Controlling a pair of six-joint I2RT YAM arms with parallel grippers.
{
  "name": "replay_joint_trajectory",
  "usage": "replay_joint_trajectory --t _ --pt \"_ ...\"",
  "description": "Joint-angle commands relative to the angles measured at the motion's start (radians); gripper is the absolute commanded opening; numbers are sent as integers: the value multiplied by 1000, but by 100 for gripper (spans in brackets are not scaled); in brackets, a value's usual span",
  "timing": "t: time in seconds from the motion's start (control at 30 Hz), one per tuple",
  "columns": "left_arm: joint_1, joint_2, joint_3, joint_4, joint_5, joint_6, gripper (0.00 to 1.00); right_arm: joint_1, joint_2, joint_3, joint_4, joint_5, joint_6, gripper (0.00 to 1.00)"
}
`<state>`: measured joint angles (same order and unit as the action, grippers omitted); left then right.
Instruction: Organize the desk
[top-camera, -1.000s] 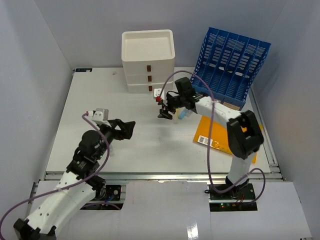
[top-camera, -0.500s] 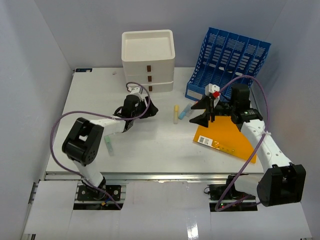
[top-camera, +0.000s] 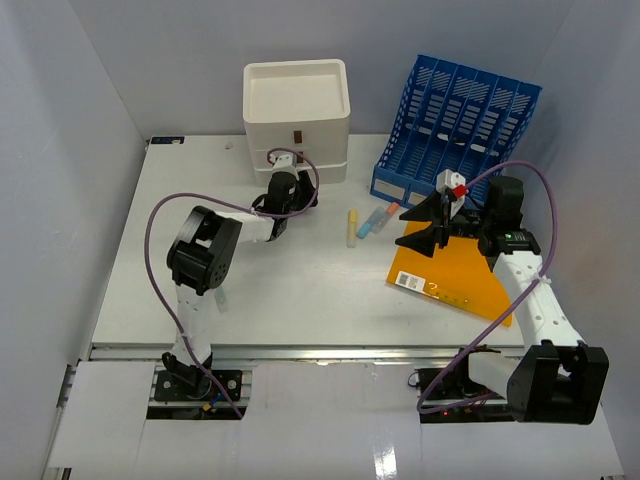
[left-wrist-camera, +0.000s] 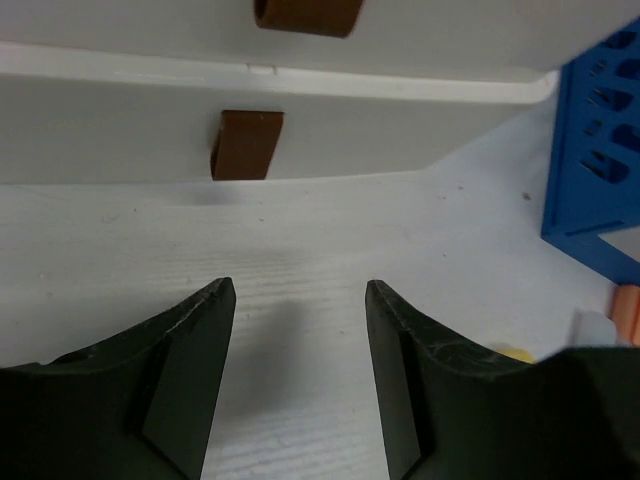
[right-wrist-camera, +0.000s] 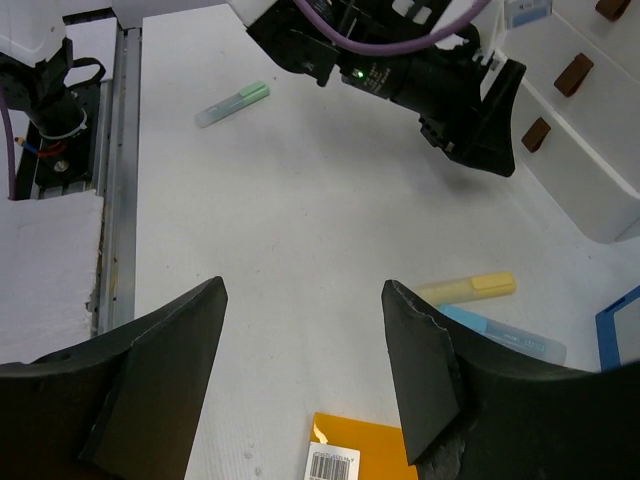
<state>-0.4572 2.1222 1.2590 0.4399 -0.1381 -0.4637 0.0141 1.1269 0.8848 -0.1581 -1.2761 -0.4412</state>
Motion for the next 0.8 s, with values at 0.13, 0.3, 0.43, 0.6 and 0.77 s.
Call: replay_joint_trajectory --t 0.13,0.3,0.43,0.6,0.77 --pt "25 77 175 -38 -98 62 64 -3 -40 -9 32 -52 -5 70" --pt "37 112 228 -52 -103 90 56 -2 -29 -9 31 -47 -13 70" --pt "39 136 265 -62 -95 95 43 -2 -23 -9 31 -47 -13 70" --pt "39 147 289 -73 -93 95 29 -2 -19 -12 32 -44 -14 70" --pt "40 108 216 -40 -78 99 16 -2 -18 -12 31 -40 -14 70"
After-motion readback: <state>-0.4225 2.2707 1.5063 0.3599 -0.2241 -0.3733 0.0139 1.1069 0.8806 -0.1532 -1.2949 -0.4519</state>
